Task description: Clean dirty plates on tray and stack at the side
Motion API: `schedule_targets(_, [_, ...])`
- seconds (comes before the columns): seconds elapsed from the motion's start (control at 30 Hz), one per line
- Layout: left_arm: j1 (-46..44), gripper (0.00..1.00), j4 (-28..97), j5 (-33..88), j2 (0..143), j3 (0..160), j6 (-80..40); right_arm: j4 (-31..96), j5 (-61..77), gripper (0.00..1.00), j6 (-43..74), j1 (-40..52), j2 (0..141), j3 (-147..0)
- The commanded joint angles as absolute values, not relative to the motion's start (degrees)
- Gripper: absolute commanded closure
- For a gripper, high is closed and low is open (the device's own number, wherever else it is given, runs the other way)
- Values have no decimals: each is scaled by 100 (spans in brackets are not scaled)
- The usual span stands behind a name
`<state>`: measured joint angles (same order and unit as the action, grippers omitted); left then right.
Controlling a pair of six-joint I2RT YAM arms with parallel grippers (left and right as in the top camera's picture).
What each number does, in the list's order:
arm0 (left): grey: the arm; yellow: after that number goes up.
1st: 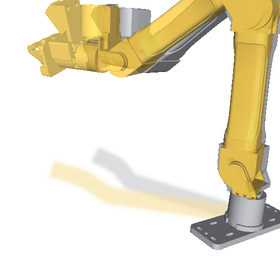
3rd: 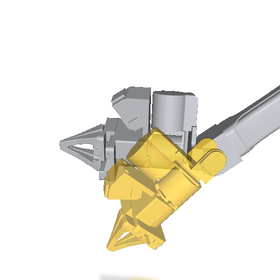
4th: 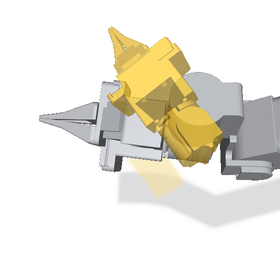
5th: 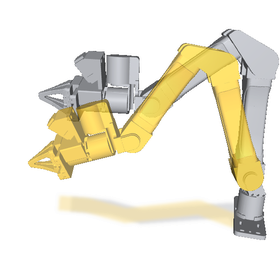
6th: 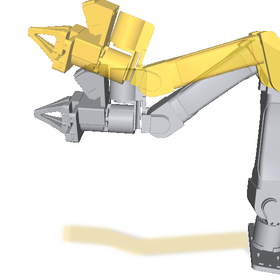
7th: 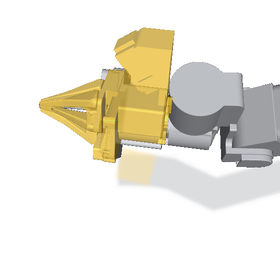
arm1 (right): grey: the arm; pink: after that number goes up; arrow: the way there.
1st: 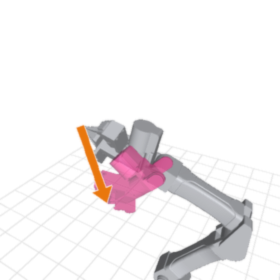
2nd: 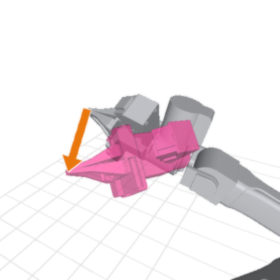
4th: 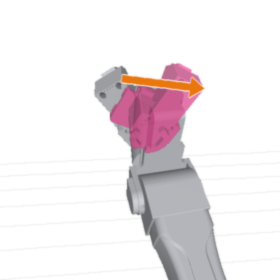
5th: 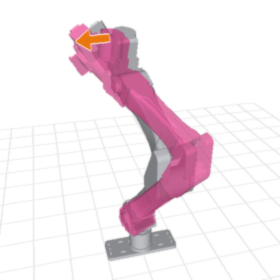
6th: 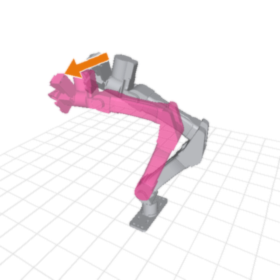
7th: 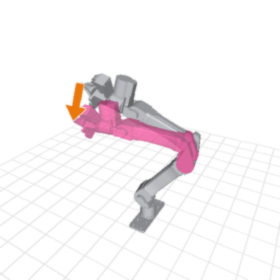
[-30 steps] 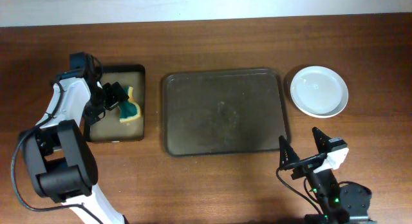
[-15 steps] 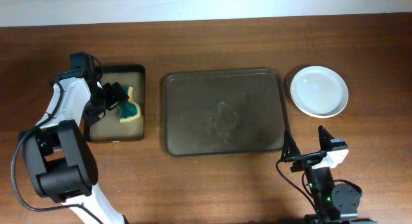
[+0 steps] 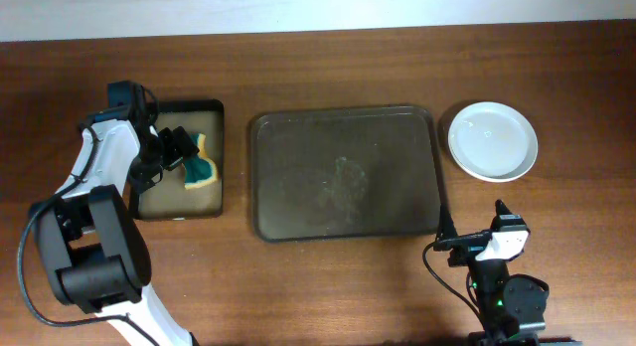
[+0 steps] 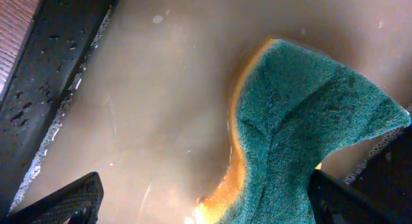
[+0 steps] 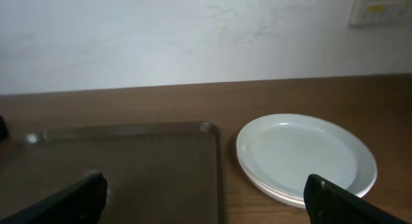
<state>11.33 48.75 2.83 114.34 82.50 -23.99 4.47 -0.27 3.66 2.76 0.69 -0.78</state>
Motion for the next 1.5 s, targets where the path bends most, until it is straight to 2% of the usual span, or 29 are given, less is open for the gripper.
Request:
schedule_targets(0.0, [1179,1,4886,237,11378,8331,-2349,471,-163,2,-84,71,19,-32])
schedule_targets(1.17, [1179,1,4886,237,11378,8331,-2346,469,-113,1,-67,30,19,-32])
schedule_targets(1.4, [1179,1,4845,193,10965,8331,-2351,469,-113,2,-67,30,21,-32])
schedule_targets(1.47, [1173,1,4722,565,10639,8331,-2353,469,-113,2,-67,30,19,-32])
